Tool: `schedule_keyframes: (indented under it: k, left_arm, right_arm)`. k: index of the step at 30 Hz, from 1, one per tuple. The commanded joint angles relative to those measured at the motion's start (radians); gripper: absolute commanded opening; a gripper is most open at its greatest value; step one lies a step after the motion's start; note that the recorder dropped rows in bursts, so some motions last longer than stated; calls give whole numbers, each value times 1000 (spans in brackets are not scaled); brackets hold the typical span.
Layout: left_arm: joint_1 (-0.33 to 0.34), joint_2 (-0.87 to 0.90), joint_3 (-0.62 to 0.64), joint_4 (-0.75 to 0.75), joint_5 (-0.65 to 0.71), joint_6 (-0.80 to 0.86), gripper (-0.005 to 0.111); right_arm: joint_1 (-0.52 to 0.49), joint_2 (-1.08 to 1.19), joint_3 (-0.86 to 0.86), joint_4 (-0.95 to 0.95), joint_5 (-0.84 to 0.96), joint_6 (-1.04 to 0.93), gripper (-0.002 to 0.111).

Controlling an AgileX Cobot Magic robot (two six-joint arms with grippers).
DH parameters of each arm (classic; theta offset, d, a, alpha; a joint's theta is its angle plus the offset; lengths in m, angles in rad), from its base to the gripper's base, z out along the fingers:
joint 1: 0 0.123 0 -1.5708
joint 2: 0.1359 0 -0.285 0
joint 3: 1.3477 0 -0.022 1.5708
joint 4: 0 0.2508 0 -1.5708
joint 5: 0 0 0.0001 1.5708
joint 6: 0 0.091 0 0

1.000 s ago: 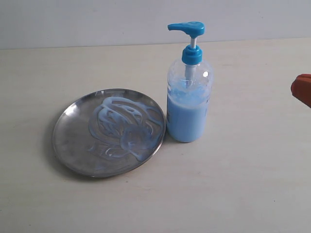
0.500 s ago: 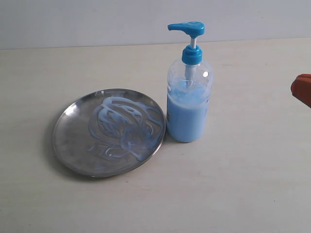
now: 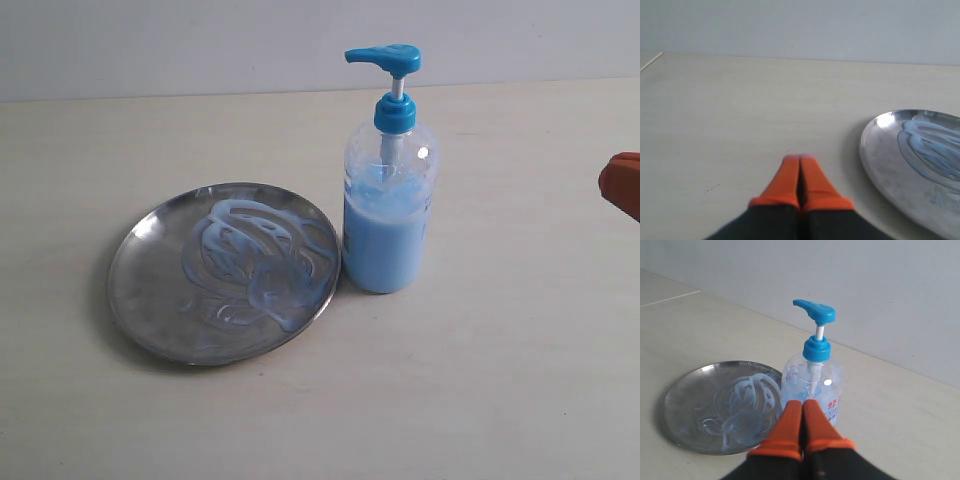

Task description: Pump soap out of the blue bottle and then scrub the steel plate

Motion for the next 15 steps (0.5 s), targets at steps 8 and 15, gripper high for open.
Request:
schedule_keyframes:
  k: [8, 15]
  left_arm:
    - [1, -5, 3, 5, 3, 5, 0]
    - [1, -5, 3, 5, 3, 5, 0]
  right_arm:
    - [1, -22, 3, 0, -19, 1, 0]
    - [-123, -84, 20, 25, 31, 8, 0]
